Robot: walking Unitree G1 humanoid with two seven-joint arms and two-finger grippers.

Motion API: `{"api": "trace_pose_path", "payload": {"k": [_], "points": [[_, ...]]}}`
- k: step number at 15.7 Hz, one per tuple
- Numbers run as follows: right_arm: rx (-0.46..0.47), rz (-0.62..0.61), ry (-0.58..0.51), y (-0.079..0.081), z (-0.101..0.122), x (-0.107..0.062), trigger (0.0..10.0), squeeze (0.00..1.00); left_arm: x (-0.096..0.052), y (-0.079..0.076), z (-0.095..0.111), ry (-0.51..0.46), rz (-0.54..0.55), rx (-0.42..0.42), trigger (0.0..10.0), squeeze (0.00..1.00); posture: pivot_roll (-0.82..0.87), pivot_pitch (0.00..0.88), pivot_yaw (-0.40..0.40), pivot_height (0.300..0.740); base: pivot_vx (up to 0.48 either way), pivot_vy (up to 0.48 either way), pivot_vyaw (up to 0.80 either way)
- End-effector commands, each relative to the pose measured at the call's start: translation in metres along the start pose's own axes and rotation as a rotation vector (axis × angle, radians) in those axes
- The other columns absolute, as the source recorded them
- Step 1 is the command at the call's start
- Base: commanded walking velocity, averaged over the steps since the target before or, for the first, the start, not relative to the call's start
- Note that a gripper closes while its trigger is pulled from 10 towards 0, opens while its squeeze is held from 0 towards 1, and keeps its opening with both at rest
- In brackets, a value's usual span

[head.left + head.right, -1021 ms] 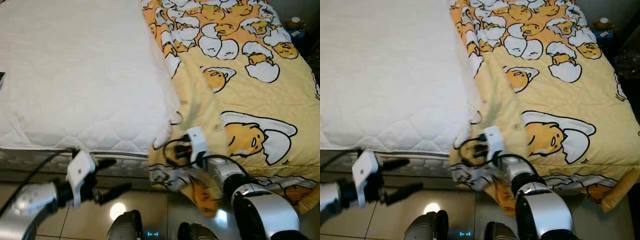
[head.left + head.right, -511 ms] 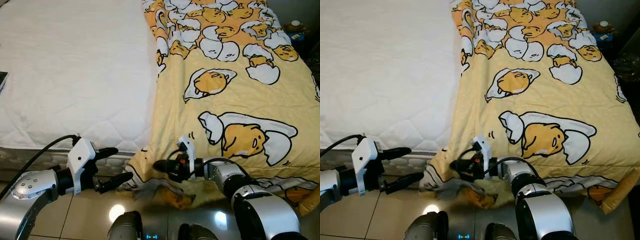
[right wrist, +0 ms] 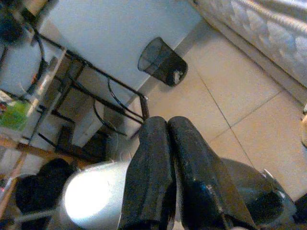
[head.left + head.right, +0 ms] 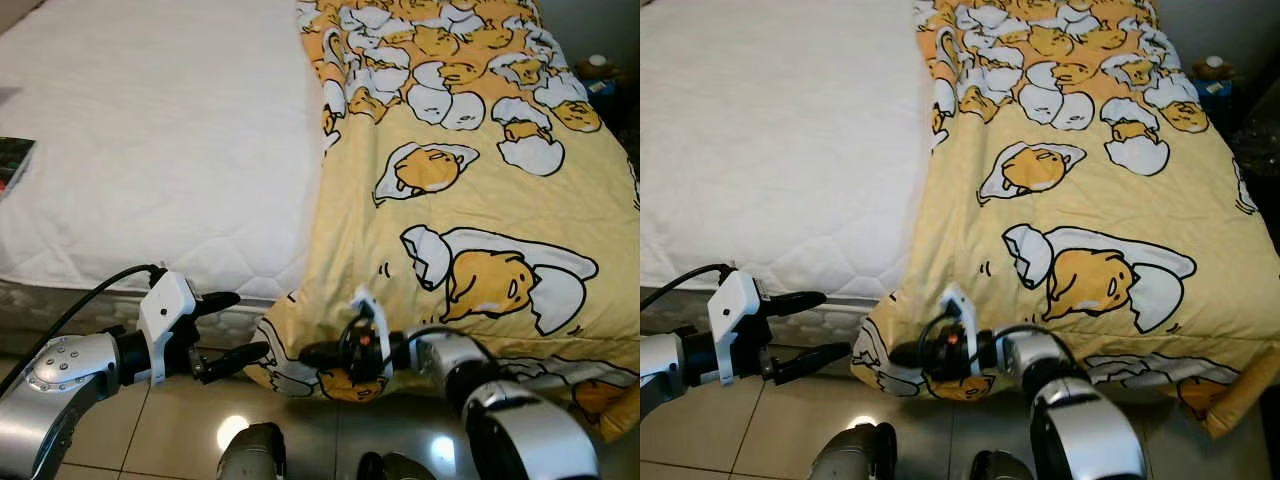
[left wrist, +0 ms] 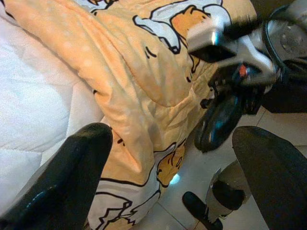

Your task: Clean up the room

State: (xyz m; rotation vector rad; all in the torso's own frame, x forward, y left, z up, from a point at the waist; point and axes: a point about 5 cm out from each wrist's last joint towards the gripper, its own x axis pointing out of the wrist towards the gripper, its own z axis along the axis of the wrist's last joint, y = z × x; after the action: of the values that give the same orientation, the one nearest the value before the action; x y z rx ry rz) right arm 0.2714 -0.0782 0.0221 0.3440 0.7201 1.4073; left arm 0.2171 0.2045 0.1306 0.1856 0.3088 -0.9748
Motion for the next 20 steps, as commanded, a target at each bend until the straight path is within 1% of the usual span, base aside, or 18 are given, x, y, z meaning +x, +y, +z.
{"api": "trace_pose_path", "payload": {"k": [1,2,3,4,5,6,7,8,9,10,11,12,13,14,16,17,18,20], "points": [[-0.079,-0.096,0.076,-0.003,-0.010,0.004,10.0,0.56,0.002,-0.003,0.002,0.003,-0.018,0.012,10.0,0.00,0.25,0.105,0.012,0.740,0.000,0.000,0.00],[-0.095,-0.165,0.046,-0.006,-0.010,0.006,10.0,1.00,0.003,-0.003,0.001,0.001,-0.013,0.011,10.0,0.00,0.24,0.100,0.013,0.740,0.000,0.000,0.00],[-0.098,-0.209,0.017,-0.007,-0.009,0.007,10.0,1.00,0.004,-0.003,0.001,-0.001,-0.009,0.011,10.0,0.00,0.24,0.097,0.014,0.740,0.000,0.000,0.00],[-0.086,-0.242,-0.095,-0.009,0.001,0.004,10.0,1.00,0.007,-0.001,0.000,-0.013,0.014,0.007,10.0,0.00,0.22,0.080,0.020,0.740,0.000,0.000,0.00],[-0.082,-0.236,-0.171,-0.009,0.009,0.000,10.0,1.00,0.009,0.002,-0.001,-0.027,0.038,0.003,10.0,0.00,0.19,0.069,0.027,0.740,0.000,0.000,0.00],[-0.087,-0.229,-0.290,-0.010,0.022,-0.009,10.0,1.00,0.013,0.008,-0.001,-0.055,0.093,-0.013,10.0,0.00,0.17,0.057,0.029,0.740,0.000,0.000,0.00],[-0.129,-0.265,-0.341,-0.011,0.029,-0.018,10.0,1.00,0.016,0.013,-0.001,-0.072,0.153,-0.022,10.0,0.00,0.15,0.040,0.026,0.740,0.000,0.000,0.00],[-0.229,-0.391,-0.418,-0.014,0.041,-0.034,10.0,1.00,0.023,0.022,-0.003,-0.091,0.267,-0.048,10.0,0.00,0.11,0.023,0.024,0.740,0.000,0.000,0.00],[-0.337,-0.589,-0.518,-0.015,0.056,-0.058,10.0,0.00,0.032,0.033,-0.005,-0.117,0.451,-0.095,10.0,0.00,0.09,0.014,0.026,0.740,0.000,0.000,0.00],[-0.414,-0.789,-0.582,-0.014,0.067,-0.082,10.0,0.00,0.038,0.037,-0.006,-0.159,0.573,-0.159,10.0,0.00,0.06,0.003,0.024,0.740,0.000,0.000,0.00],[-0.427,-0.900,-0.608,-0.012,0.069,-0.099,10.0,0.00,0.042,0.035,-0.006,-0.195,0.626,-0.178,10.0,0.00,0.04,0.000,0.027,0.740,0.000,0.000,0.00],[-0.387,-1.008,-0.626,-0.010,0.065,-0.114,10.0,0.00,0.049,0.030,-0.005,-0.194,0.636,-0.153,10.0,0.00,0.02,0.000,0.033,0.740,0.000,0.000,0.00],[-0.396,-1.060,-0.608,-0.008,0.060,-0.121,10.0,0.00,0.053,0.026,-0.005,-0.205,0.638,-0.174,10.0,0.00,-0.01,0.000,0.041,0.740,0.000,0.000,0.00],[-0.471,-1.143,-0.546,-0.001,0.050,-0.129,10.0,0.00,0.062,0.021,0.000,-0.254,0.621,-0.204,10.0,0.00,-0.03,0.000,0.048,0.740,0.000,0.000,0.00],[-0.394,-1.220,-0.570,0.001,0.036,-0.133,10.0,0.00,0.071,0.020,0.006,-0.276,0.616,-0.183,10.0,0.00,-0.04,0.000,0.044,0.740,0.000,0.000,-0.20],[-0.353,-1.253,-0.578,0.003,0.029,-0.131,10.0,0.00,0.074,0.022,0.011,-0.288,0.638,-0.142,10.0,0.00,-0.04,0.000,0.039,0.740,0.000,0.000,-0.80],[-0.332,-1.277,-0.569,0.005,0.022,-0.126,10.0,0.00,0.075,0.025,0.013,-0.301,0.653,-0.161,10.0,0.00,-0.05,0.000,0.039,0.740,0.330,0.000,-0.80],[-0.321,-1.289,-0.553,0.011,0.019,-0.117,10.0,0.00,0.071,0.029,0.011,-0.300,0.685,-0.173,10.0,0.00,-0.05,0.000,0.040,0.740,0.353,0.000,-0.80]]}}
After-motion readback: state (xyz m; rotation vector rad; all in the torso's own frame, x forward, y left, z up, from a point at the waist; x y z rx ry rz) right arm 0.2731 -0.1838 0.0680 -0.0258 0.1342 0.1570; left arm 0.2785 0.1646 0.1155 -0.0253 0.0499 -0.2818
